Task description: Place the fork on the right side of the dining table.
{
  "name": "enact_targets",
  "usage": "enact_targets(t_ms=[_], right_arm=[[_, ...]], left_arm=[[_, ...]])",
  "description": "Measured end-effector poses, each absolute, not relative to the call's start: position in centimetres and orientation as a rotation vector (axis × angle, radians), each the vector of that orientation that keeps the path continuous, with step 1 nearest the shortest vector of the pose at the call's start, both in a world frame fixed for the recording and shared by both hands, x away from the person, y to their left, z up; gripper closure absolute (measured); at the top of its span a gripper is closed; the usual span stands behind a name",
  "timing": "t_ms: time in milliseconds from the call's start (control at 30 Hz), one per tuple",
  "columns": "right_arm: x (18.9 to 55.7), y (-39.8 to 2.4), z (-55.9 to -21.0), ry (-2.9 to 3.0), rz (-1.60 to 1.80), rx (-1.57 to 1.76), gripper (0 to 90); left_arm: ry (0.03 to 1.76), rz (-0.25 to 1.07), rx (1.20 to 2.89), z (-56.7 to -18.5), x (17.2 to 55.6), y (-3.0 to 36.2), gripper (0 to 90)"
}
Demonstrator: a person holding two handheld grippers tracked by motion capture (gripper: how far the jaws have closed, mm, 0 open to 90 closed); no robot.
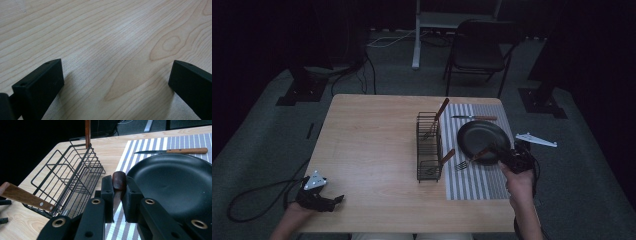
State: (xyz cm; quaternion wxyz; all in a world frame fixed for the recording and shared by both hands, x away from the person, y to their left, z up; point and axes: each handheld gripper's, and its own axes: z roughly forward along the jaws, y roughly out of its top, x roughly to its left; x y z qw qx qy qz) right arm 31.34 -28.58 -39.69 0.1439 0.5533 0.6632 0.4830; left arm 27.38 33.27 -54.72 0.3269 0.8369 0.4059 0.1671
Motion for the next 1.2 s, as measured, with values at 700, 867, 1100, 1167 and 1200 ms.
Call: enact_targets(t_ms=[700, 867, 1100, 1167, 1200], right_arm=[[29.5, -28.7, -42.5, 1.81, 1.402, 1.69, 81.2], [29.4, -29.5, -42.9, 1.794, 1.423, 1.732, 81.1], [29.5, -30.8, -43.7, 1.77, 1.433, 1.804, 79.2], [29.4, -31.0, -43.8, 1.768, 1.424, 1.821, 78.3], [29.5, -31.2, -43.9, 1.775, 1.421, 1.819, 77.7]], left_arm=[[1.063, 0.437, 2.192, -54.7, 27.4, 33.3, 0.0], [1.063, 0.438, 2.192, -54.7, 27.4, 33.3, 0.0], [1.063, 0.438, 2.192, -54.7, 27.4, 33.3, 0.0], [1.063, 0.437, 2.192, -54.7, 27.4, 33.3, 0.0], [1.063, 0.438, 2.192, -54.7, 27.4, 33.3, 0.0]])
